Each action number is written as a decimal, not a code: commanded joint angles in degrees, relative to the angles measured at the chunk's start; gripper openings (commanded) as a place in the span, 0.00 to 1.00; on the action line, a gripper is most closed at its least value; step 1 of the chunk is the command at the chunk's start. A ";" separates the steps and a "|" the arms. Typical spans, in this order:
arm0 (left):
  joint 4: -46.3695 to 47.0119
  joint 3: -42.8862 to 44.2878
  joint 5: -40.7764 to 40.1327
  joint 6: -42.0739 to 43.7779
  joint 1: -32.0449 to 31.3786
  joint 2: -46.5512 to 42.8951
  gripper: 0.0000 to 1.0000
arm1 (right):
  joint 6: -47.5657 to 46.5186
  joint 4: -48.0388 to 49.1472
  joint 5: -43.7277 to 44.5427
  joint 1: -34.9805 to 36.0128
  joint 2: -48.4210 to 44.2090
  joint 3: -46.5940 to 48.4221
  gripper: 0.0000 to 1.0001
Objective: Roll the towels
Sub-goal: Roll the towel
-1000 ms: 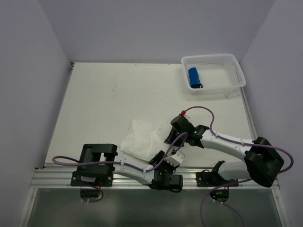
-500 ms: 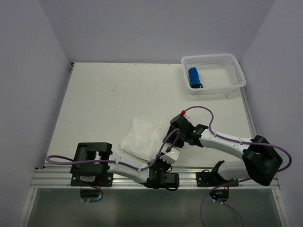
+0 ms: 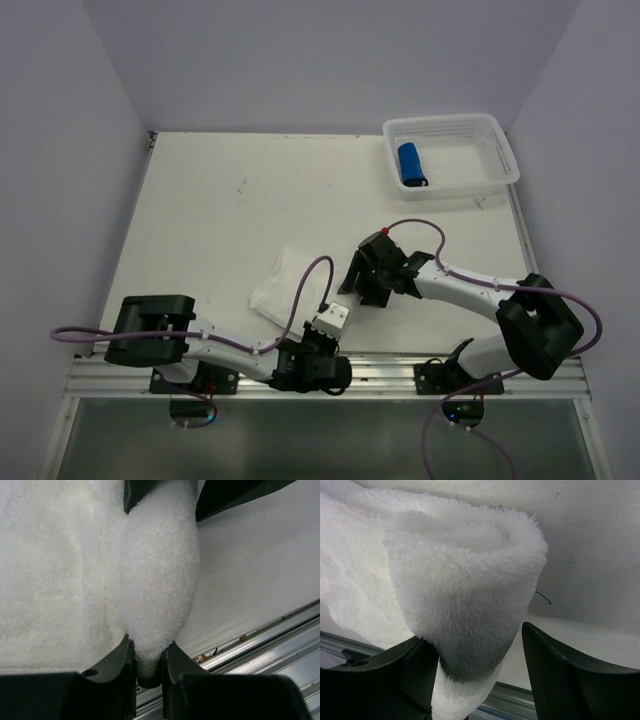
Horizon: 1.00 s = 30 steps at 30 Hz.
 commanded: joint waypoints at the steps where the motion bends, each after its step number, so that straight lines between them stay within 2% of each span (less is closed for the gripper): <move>1: 1.17 -2.41 1.75 -3.46 -0.44 -2.52 0.00 | -1.12 -1.53 5.19 -3.60 0.61 1.95 0.67; 9: 2.85 -5.48 2.54 -5.30 -0.44 -5.07 0.00 | -3.76 -2.40 5.72 -7.21 1.40 2.73 0.63; 21: 3.73 -8.74 3.42 -8.55 -0.53 -9.20 0.00 | -7.10 -4.52 6.69 -10.02 4.92 7.13 0.68; 27: 3.55 -10.49 3.42 -11.62 -0.62 -10.70 0.00 | -7.63 -4.25 6.51 -10.55 6.24 7.57 0.62; 30: 3.55 -11.29 3.51 -12.77 -0.62 -11.84 0.00 | -8.24 -4.34 6.77 -10.81 6.68 7.92 0.56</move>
